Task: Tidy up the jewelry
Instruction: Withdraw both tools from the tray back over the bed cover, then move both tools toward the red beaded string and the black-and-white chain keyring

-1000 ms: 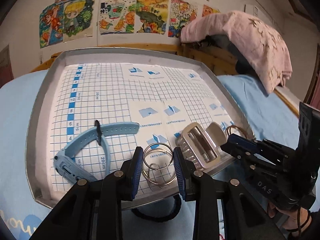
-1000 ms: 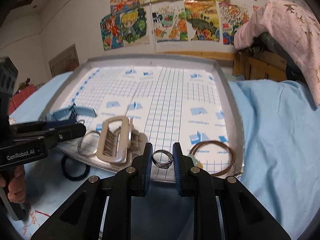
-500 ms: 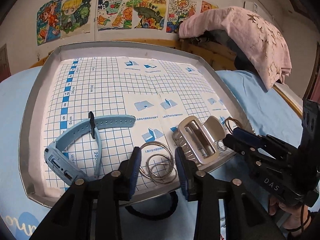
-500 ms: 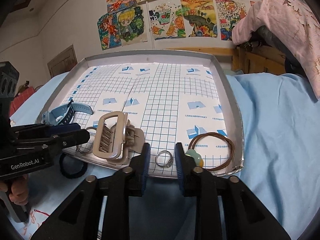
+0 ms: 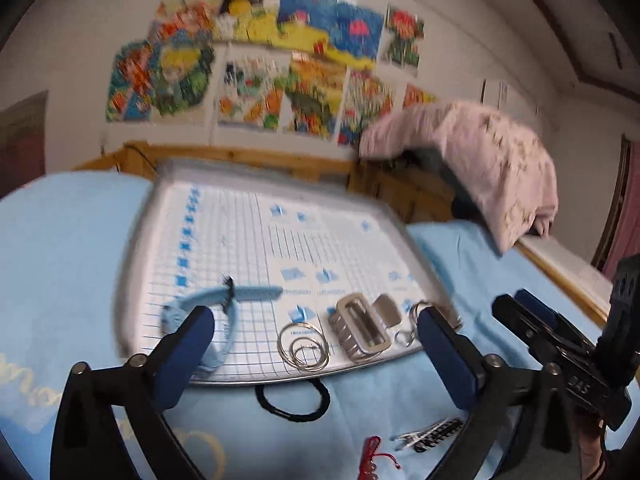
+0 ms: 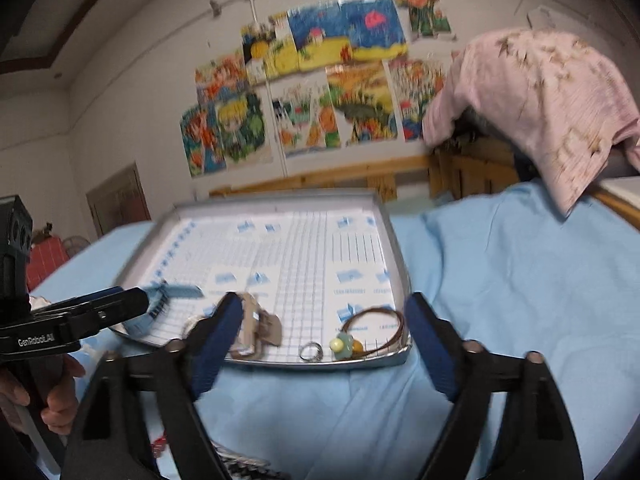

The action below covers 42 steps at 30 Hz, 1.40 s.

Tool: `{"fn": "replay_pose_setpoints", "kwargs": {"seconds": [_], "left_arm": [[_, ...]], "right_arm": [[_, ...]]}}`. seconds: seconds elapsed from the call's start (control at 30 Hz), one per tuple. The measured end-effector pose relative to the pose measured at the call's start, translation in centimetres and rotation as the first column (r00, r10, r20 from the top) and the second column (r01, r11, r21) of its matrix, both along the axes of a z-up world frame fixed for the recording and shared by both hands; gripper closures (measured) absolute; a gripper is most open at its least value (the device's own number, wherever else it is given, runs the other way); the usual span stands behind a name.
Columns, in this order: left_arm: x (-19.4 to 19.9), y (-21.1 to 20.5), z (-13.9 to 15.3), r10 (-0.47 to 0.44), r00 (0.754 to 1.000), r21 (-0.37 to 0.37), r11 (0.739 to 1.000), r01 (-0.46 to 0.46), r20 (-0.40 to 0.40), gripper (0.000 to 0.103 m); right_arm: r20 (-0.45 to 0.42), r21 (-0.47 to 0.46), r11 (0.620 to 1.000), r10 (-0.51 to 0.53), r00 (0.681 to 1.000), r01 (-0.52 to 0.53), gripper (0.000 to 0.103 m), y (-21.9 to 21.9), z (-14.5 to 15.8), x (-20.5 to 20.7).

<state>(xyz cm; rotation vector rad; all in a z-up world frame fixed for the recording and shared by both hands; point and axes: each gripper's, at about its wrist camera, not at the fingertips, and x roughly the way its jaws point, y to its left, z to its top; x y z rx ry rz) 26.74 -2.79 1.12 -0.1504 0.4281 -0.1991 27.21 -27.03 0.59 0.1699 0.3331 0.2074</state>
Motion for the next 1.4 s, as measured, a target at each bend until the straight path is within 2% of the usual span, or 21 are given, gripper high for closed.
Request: {"fn": "replay_pose_setpoints", "kwargs": {"seconds": [0.1,0.27,0.43,0.57,0.77,0.93,1.07,1.4], "left_arm": [[-2.4,0.7,0.9,0.050,0.997,-0.011,0.999,-0.050,0.061,0.000],[-6.9,1.7,1.9,0.107,0.982,-0.004,0.994,-0.108,0.157,0.000],[-10.9,2.3,1.9,0.130,0.971,0.009,0.991,-0.134,0.202,0.000],[-14.0,2.5,1.5,0.141,0.964,0.026,0.988,-0.151,0.227,0.000],[-17.1,2.9,0.7,0.159,0.955,0.008,0.986,-0.166,0.250,0.000],[-18.5,2.6,0.1,0.178,0.944,0.020,0.981,-0.191,0.279,0.000],[-18.8,2.0,-1.2,0.165,0.944,0.046,0.982,-0.185,0.285,0.000],[-18.8,1.6,-2.2,0.151,0.952,0.063,0.983,-0.174,0.265,0.000]], "right_arm": [[0.065,0.007,1.000,-0.003,0.998,0.002,0.002,0.1,1.4,-2.2],[0.142,-0.006,1.000,0.011,0.990,-0.010,0.002,0.9,3.3,-6.2],[0.187,-0.024,1.000,0.024,0.982,-0.020,0.002,1.6,3.9,-9.7],[0.191,-0.014,1.000,0.028,0.981,-0.025,0.002,1.4,3.7,-12.2],[0.175,-0.023,1.000,0.012,0.984,-0.008,0.002,1.0,2.8,-15.3],[0.185,-0.060,0.998,-0.007,0.983,0.019,0.002,0.7,2.2,-17.7],[0.186,-0.080,0.996,-0.031,0.982,0.047,0.001,0.4,1.3,-18.8],[0.155,-0.091,0.995,-0.037,0.987,0.052,0.001,0.3,-0.1,-18.6]]}}
